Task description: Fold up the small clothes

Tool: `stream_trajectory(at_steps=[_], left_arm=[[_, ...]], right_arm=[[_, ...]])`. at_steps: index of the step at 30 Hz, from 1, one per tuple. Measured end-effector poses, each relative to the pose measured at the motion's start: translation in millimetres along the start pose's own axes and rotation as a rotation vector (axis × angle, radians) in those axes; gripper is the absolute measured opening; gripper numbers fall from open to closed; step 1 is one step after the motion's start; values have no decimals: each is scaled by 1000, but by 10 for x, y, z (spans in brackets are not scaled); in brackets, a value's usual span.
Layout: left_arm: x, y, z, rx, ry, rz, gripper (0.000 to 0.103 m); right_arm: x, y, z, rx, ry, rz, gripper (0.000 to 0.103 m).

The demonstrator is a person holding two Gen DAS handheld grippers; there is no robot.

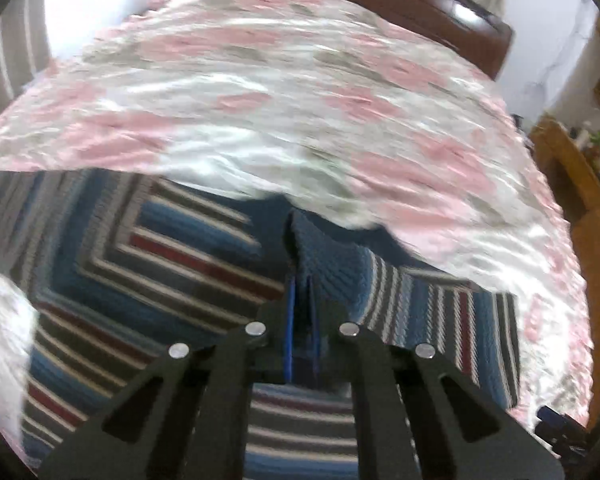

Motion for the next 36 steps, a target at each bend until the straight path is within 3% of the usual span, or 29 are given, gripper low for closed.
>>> stream_trajectory(at_steps=[4,8,9,10,15,20,21,24,26,30,33,36], left_arm=[[340,-122,-149,7,-66,4,5],[474,-75,-381,48,-93,-9,5],[490,-45,-442,58,-99,-11,5],[505,-13,-494,66,-101,-16,6],[670,140,-677,85,-151,-52,12],[896,144,-663,101,-142,-16,22],[924,126,-602,91,-147,-11,25],[950,5,-293,18,-108,9,27],[854,-28,-193,11,-79,-7,29],[484,103,-281,95,10,-59,30],[427,255,-535,153,-11,-90,30],[531,418,-837,225,-43,-66,28]], right_arm=[[26,-82,-326,45,-52,-65,69],[-11,-132,-645,94,-20,-108,67],[-4,-127,-684,97,-42,-112,55],[8,-118,-722,103,-65,-114,35],[-52,1,-768,129,-24,-117,23],[11,17,-735,146,24,-81,28],[52,-11,-685,142,57,-56,34],[309,-153,-457,72,157,68,36],[499,-231,-424,57,115,85,36],[750,-287,-612,87,81,96,36],[679,-199,-894,155,98,42,35],[597,-132,-1055,166,96,20,34]])
Point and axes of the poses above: each gripper's, at about its wrist camera, not at the fingertips, and z roughly against the way its jaws point, x to its left, y to its underside, the point moved 5 cm from there along -z, roughly the way its jaws point, and after that the axes turned 6 degrees about z, right-handed, at the moved point
